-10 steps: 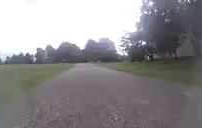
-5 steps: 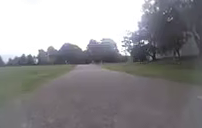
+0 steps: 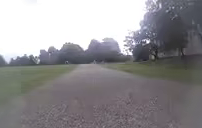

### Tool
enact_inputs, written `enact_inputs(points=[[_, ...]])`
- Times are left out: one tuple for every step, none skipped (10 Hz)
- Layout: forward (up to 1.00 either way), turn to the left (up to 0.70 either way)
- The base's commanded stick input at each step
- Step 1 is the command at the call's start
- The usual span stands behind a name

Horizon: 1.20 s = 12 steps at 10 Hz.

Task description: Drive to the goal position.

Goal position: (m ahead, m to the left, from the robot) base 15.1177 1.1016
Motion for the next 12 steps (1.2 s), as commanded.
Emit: enact_inputs(points=[[0.7,0.0],[0.7,0.0],[0.7,-0.04],[0.7,-0.12],[0.7,-0.2],[0.7,-0.27],[0.7,-0.27],[0.7,-0.27],[0.7,-0.27],[0.7,-0.27],[0.7,-0.27],[0.7,-0.27]])
